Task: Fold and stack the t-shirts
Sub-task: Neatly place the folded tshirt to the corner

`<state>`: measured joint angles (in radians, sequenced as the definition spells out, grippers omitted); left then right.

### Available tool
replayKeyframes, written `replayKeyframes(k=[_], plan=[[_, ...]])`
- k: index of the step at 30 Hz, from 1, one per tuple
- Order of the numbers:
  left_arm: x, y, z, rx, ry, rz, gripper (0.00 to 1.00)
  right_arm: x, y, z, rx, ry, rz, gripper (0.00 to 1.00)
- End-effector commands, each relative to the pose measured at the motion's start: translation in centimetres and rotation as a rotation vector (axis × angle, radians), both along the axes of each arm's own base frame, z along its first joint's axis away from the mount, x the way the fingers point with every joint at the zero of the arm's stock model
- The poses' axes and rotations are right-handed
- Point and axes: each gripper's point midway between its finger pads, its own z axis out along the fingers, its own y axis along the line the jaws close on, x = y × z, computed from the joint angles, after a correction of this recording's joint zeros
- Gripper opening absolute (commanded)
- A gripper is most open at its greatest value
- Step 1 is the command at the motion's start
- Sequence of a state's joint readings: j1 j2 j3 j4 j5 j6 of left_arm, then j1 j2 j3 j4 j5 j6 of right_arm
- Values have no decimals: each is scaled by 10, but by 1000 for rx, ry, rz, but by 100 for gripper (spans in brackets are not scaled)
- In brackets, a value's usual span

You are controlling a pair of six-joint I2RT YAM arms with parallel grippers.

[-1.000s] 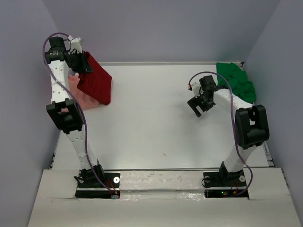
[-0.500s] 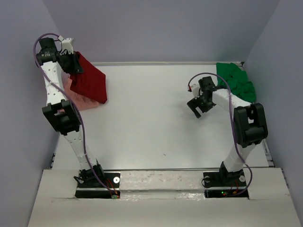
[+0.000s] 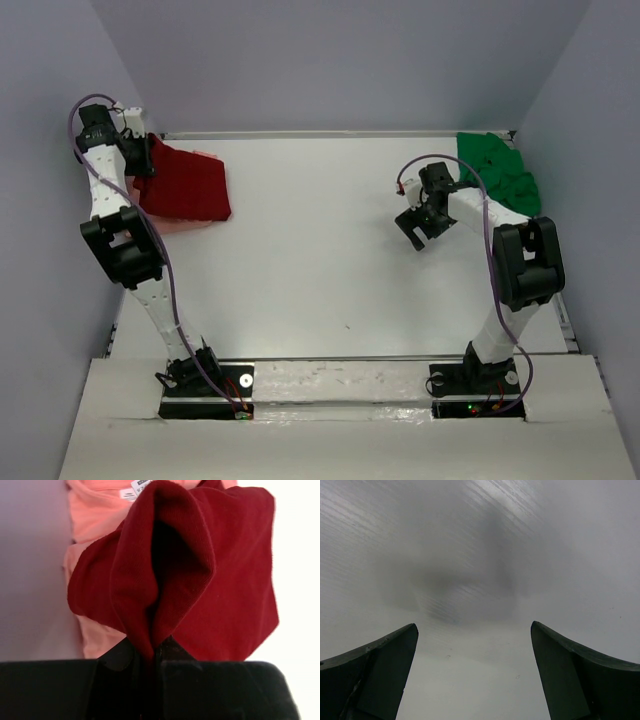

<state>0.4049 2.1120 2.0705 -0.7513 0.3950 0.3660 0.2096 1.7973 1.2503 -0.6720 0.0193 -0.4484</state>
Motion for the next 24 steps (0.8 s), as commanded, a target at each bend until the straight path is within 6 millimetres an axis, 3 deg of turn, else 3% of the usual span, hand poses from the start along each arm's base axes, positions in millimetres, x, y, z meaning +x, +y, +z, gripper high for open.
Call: replayKeyframes(k=[1, 8, 15, 24], plan=[[12, 31, 21, 146, -75, 46, 0, 7, 2, -1, -1, 3, 5, 100], [11, 46, 15, 228, -74, 79, 0, 5, 0, -10, -18, 36, 1, 100], [7, 53, -6, 264, -47, 99, 0, 3, 0, -15, -41, 51, 4, 100], [15, 78, -18, 369, -47, 170, 0, -1, -4, -21, -59, 73, 4, 100]])
